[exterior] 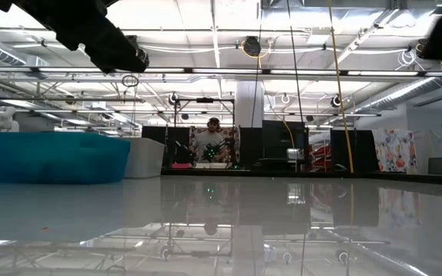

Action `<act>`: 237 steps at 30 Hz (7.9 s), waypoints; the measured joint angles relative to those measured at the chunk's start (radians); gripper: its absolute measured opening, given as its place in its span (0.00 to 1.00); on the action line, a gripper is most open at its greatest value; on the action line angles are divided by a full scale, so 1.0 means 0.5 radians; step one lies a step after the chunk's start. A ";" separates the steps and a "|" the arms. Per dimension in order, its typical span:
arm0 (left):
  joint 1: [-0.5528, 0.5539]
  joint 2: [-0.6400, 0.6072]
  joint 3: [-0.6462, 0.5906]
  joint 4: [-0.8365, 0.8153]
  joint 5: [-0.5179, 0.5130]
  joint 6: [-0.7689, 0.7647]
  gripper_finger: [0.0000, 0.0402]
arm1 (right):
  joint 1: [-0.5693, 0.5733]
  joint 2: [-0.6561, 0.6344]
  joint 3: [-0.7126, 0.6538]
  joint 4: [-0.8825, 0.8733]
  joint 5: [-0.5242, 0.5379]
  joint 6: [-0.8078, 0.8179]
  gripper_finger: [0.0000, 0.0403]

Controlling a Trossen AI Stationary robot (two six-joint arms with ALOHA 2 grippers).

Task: Sort produce into baskets
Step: Put the purple eggplant into the transparent bin, then return to Home Position

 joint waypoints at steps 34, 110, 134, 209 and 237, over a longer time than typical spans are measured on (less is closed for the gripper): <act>0.000 0.000 0.000 -0.390 -0.031 -0.203 0.50 | -0.694 1.402 1.185 2.603 -0.179 -1.914 0.00; 0.664 -1.084 -0.274 -0.172 0.459 0.603 0.50 | -1.317 -1.332 -1.366 2.037 -0.233 -2.138 0.31; 0.664 -1.745 -0.810 -0.151 0.216 0.239 0.50 | -1.508 -2.308 -2.334 2.085 -0.068 -1.928 0.31; 0.665 -1.804 -0.916 -0.040 -0.373 -0.042 0.50 | -1.515 -2.382 -2.334 1.504 -0.168 -2.069 0.31; 0.665 -1.803 -0.916 -0.040 -0.374 -0.042 0.50 | -1.515 -2.381 -2.334 1.504 -0.168 -2.069 0.31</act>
